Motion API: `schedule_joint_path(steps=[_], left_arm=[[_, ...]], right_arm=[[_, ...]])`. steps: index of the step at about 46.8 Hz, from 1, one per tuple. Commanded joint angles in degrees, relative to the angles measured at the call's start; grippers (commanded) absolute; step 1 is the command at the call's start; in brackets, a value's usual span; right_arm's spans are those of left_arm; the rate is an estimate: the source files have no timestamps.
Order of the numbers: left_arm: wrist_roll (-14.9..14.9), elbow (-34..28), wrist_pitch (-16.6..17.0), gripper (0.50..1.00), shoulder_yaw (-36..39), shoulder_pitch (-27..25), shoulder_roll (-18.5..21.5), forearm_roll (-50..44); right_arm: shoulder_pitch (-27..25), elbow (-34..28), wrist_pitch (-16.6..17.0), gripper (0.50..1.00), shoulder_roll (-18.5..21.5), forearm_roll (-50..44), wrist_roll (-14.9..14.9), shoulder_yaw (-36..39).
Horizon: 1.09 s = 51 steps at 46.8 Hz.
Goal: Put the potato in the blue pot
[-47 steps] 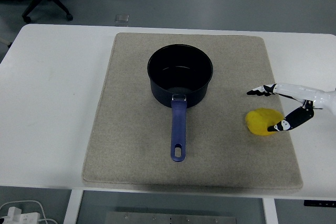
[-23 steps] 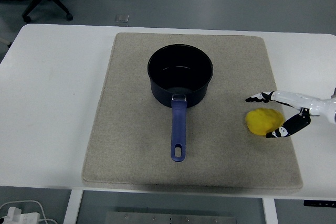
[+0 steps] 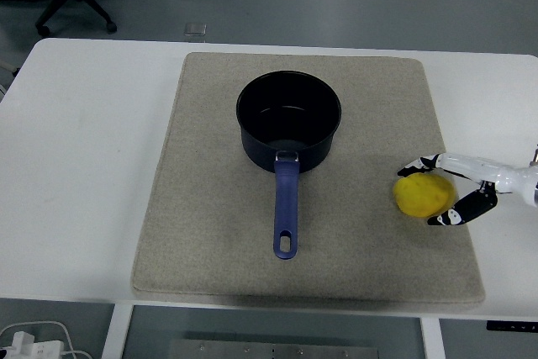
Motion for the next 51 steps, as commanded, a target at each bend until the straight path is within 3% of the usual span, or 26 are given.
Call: schedule_joint_path(steps=[1,7,12,29,36,51], left_arm=[[0.01,0.00,-0.01,0.996,0.00,0.00,0.00,0.00],[0.01,0.00,-0.01,0.996,0.00,0.00,0.00,0.00],[0.01,0.00,-0.01,0.996,0.00,0.00,0.00,0.00],[0.01,0.00,-0.01,0.996,0.00,0.00,0.00,0.00],[0.01,0.00,-0.01,0.996,0.00,0.00,0.00,0.00],[0.01,0.00,-0.01,0.996,0.00,0.00,0.00,0.00]], right_arm=[[0.16,-0.20,-0.34,0.787,-0.06,-0.28,-0.03,-0.58],[0.25,-0.20,-0.34,0.681,-0.06,-0.29,-0.03,-0.50],[0.34,-0.20,-0.34,0.623,-0.14,-0.29,-0.03,-0.50],[1.48,-0.37,-0.43,0.617,-0.32,0.24,0.15,0.73],[3.41,-0.55,-0.60,0.503,-0.49,0.51,1.38,0.73],[9.04,-0.72,-0.51,0.500,-0.32,0.68,4.19,0.65]])
